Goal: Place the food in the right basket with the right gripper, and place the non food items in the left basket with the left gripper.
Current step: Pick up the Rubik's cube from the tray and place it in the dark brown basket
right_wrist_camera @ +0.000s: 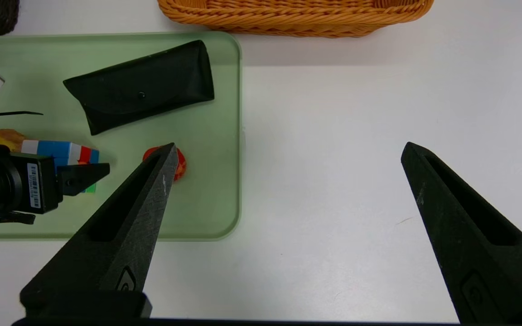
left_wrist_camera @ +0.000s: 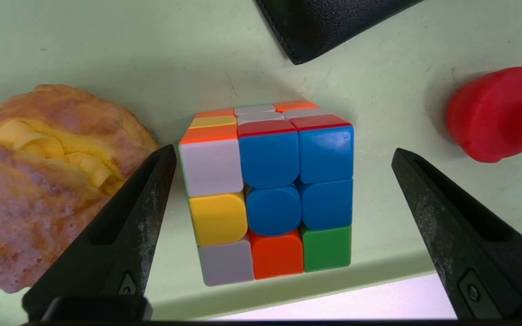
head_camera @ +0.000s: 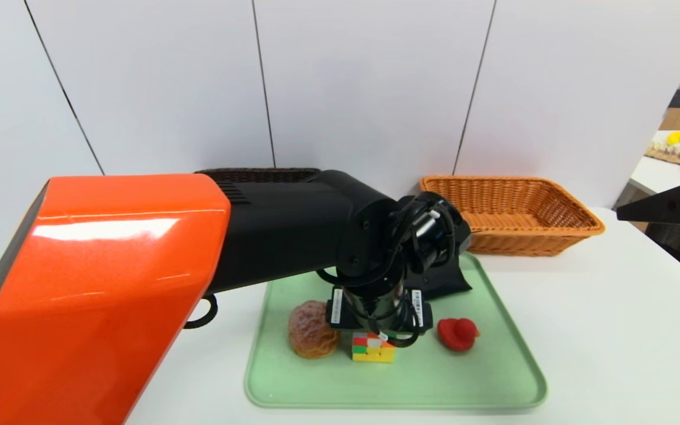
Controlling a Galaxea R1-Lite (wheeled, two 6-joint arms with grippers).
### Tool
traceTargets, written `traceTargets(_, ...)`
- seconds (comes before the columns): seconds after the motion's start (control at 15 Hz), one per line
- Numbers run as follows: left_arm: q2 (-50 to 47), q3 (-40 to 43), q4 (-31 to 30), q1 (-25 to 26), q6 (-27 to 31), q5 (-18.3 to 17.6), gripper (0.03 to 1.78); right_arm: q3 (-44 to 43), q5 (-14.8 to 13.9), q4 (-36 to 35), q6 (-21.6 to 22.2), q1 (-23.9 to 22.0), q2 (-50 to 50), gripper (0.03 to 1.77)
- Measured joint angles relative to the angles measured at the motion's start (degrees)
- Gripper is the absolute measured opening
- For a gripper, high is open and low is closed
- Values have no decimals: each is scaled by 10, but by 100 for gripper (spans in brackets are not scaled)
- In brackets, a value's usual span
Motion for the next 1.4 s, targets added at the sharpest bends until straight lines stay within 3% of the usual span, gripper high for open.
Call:
traceTargets(0.53, 7, 0, 0, 0, 3, 1, 163, -1, 0, -1, -3, -7, 2, 170)
traceTargets(0.8, 11, 0, 0, -1, 5, 1, 101, -2, 1, -1, -3, -7, 2, 170)
traceTargets(1.13, 12, 0, 9, 0, 10, 2, 98, -2, 1, -2, -2, -7, 1, 170)
traceTargets(1.4, -22, 1, 14, -3, 80, 3, 98, -1, 1, -2, 0, -11, 1, 170)
